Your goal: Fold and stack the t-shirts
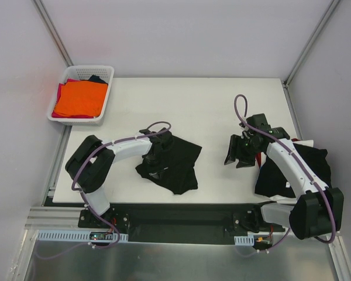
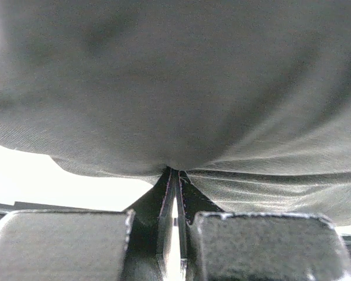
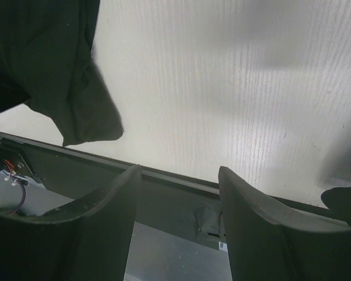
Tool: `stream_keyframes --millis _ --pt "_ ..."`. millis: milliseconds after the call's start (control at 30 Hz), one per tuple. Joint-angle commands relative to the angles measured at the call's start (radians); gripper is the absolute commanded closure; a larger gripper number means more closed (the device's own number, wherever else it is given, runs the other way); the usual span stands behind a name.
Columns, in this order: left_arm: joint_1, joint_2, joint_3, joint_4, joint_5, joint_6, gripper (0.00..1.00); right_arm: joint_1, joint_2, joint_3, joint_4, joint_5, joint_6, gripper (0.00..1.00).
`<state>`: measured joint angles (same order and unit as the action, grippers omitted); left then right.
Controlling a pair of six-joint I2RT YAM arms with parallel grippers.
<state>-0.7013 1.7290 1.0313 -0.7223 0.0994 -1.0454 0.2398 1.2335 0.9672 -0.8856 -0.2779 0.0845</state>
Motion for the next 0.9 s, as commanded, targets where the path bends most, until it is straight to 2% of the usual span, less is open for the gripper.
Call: stream_keyframes --millis 0,100,200,300,400,600,867 --pt "-0.078 0.003 0.016 -0.046 -0.01 -0.053 1.0 0.0 -0.045 -0.008 -0.01 -0.018 -0.014 0.41" --pt "-0.136 -0.017 0.102 -0.09 -0.085 -0.048 1.0 -0.002 -0.061 -0.018 -0.013 -0.017 -0.011 0.41" --pt "-0.155 -0.023 0.261 -0.149 -0.156 -0.025 1.0 -0.002 -0.074 -0.031 -0.016 -0.017 -0.009 0.41" --pt "-0.155 0.024 0.462 -0.218 -0.196 0.008 1.0 -0.002 -0.081 -0.039 -0.019 -0.012 -0.012 0.41" --pt "-0.155 0.075 0.574 -0.25 -0.21 0.036 1.0 -0.002 -0.092 -0.036 -0.029 -0.004 -0.009 0.4" --pt "-0.141 0.246 0.716 -0.264 -0.196 0.117 1.0 -0.002 -0.091 -0.016 -0.038 0.003 -0.003 0.4" --pt "-0.096 0.371 0.765 -0.258 -0.176 0.163 1.0 -0.002 -0.086 -0.025 -0.044 0.019 0.004 0.4"
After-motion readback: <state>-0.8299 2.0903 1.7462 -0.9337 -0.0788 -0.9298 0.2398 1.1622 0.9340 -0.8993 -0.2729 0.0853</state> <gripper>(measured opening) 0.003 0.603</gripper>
